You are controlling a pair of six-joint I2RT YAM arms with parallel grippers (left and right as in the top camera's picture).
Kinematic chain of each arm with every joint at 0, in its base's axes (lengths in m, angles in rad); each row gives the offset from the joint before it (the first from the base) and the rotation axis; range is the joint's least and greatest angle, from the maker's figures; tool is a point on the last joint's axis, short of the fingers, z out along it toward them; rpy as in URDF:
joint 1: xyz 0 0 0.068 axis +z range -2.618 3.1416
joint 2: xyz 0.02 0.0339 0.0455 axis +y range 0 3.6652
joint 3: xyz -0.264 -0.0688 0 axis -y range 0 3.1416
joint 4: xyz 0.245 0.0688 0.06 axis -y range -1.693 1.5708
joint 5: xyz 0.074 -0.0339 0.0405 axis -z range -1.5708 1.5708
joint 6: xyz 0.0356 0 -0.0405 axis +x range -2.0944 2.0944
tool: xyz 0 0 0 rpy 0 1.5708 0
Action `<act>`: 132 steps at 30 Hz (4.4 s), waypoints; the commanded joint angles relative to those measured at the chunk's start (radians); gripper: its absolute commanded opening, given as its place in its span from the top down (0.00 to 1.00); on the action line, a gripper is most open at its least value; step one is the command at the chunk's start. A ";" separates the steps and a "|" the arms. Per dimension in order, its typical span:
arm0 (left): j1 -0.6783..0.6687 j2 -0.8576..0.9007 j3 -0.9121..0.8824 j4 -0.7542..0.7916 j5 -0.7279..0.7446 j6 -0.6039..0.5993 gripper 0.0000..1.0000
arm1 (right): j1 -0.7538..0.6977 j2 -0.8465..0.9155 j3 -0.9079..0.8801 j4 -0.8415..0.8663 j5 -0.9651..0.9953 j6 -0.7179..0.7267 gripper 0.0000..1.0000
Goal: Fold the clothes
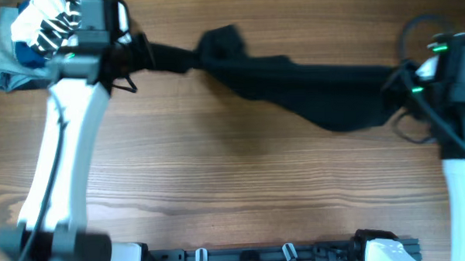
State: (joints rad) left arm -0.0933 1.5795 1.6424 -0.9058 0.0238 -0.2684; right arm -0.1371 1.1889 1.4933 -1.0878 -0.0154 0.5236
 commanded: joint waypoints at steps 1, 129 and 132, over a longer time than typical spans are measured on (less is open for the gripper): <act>0.013 -0.154 0.125 -0.001 -0.026 0.002 0.96 | -0.131 -0.018 0.183 -0.050 -0.018 -0.132 0.96; -0.087 0.284 0.308 -0.493 0.060 -0.168 0.01 | -0.135 0.549 0.283 -0.143 -0.290 -0.263 0.00; -0.135 0.283 0.303 -0.581 0.072 -0.203 0.02 | -0.135 0.491 0.279 -0.256 -0.195 -0.224 0.00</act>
State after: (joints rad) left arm -0.1791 1.8481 1.9453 -1.4338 0.0631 -0.3927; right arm -0.2691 1.7008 1.7699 -1.2865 -0.2901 0.2356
